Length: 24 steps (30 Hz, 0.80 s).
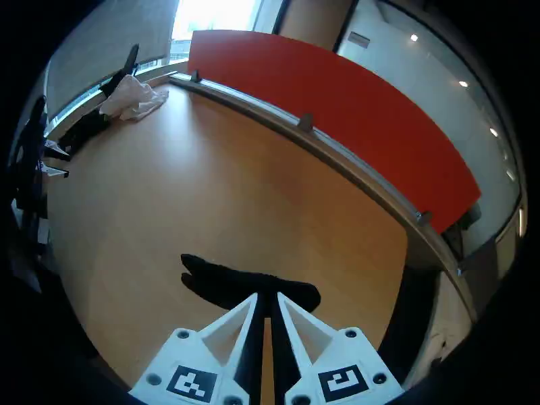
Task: Fold towel
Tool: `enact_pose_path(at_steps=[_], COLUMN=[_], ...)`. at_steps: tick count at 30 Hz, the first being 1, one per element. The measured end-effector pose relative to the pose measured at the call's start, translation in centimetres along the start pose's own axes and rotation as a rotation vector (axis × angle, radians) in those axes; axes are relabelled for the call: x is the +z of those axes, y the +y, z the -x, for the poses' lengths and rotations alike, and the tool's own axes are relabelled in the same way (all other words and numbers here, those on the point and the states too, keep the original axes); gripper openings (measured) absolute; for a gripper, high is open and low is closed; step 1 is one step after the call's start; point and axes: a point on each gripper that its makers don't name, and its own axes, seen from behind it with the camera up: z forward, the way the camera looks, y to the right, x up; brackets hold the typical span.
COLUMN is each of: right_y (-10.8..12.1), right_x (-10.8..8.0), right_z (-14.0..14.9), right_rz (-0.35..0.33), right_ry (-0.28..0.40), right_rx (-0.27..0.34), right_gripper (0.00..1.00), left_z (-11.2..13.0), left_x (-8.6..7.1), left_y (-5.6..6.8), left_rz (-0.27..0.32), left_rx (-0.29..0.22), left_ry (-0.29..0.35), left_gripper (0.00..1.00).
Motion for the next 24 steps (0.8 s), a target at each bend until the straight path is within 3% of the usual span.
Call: enact_pose_path(at_steps=[9, 24], right_y=[2.0, 3.5], right_x=[0.2, 0.5], right_z=[0.2, 0.4], right_rz=[0.011, 0.018], right_ry=[-0.004, -0.014], right_rx=[0.008, 0.001], right_gripper=[0.05, 0.05], left_z=[-0.3, -0.8], left_x=[0.0, 0.1], left_y=[0.3, 0.8], left_rz=[-0.009, -0.015], left_rx=[-0.002, -0.001], left_ry=[0.001, 0.002], left_gripper=[0.95, 0.95])
